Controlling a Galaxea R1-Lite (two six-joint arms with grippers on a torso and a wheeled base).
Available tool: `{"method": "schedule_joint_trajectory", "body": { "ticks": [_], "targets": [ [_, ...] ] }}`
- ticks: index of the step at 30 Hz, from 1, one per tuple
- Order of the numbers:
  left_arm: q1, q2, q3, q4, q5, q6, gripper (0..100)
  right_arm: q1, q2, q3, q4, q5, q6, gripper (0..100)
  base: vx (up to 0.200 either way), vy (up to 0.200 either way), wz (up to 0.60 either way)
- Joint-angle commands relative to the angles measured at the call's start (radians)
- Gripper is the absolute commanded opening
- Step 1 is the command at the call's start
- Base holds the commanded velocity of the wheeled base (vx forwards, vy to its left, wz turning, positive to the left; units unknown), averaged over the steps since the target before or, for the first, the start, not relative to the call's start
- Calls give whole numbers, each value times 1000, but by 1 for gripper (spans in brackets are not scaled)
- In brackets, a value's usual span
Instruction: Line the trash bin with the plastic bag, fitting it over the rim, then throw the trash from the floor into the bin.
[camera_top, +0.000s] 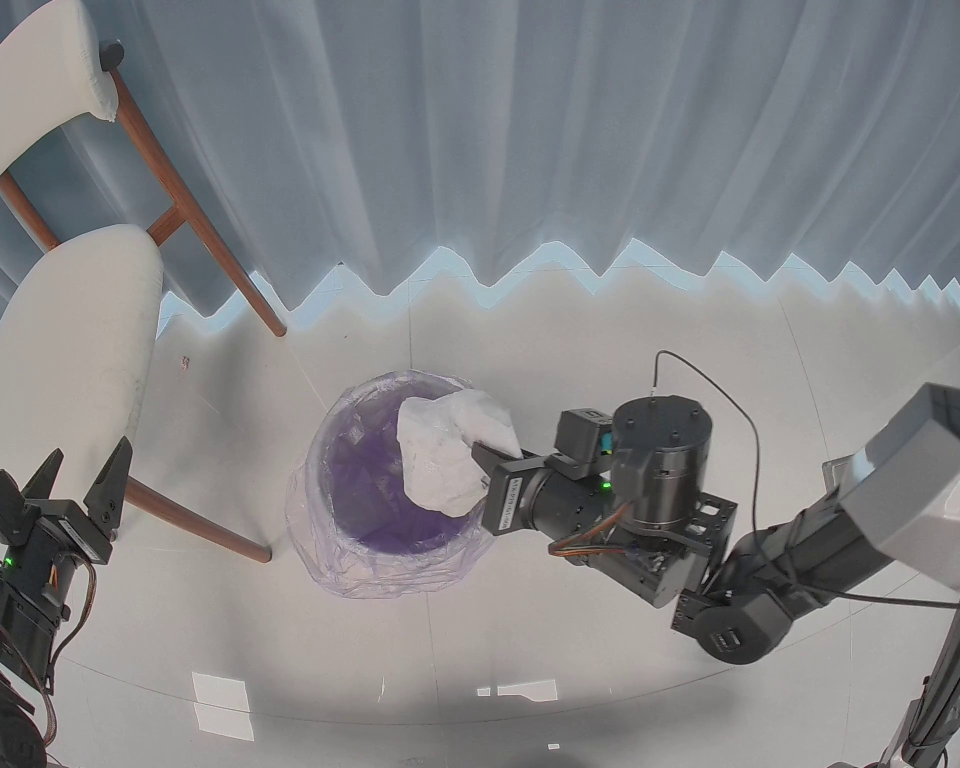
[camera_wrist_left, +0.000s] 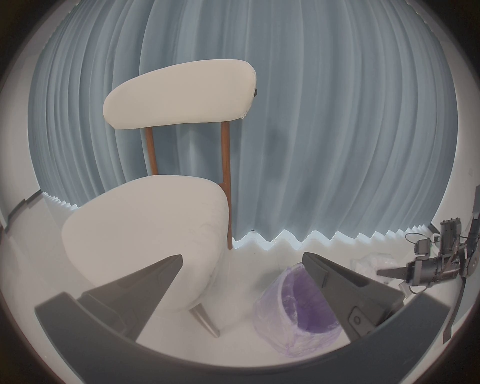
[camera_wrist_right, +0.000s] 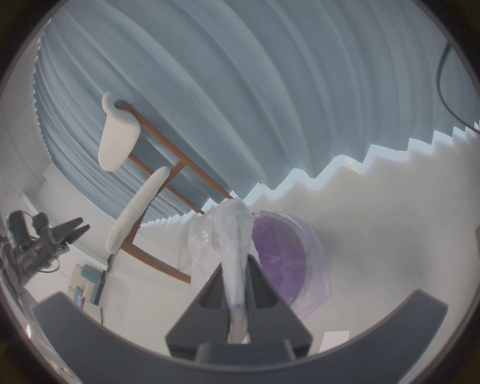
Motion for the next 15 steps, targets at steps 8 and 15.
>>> {"method": "schedule_joint_trajectory", "body": {
  "ticks": [8,15],
  "targets": [
    [35,-273,-2,228,3,37,100,6,286,-230,-26,-9,-36,0,0,0,0],
    [35,-471,-77,527,5,43,100,6,360,-322,-26,-11,-35,0,0,0,0]
  ]
}}
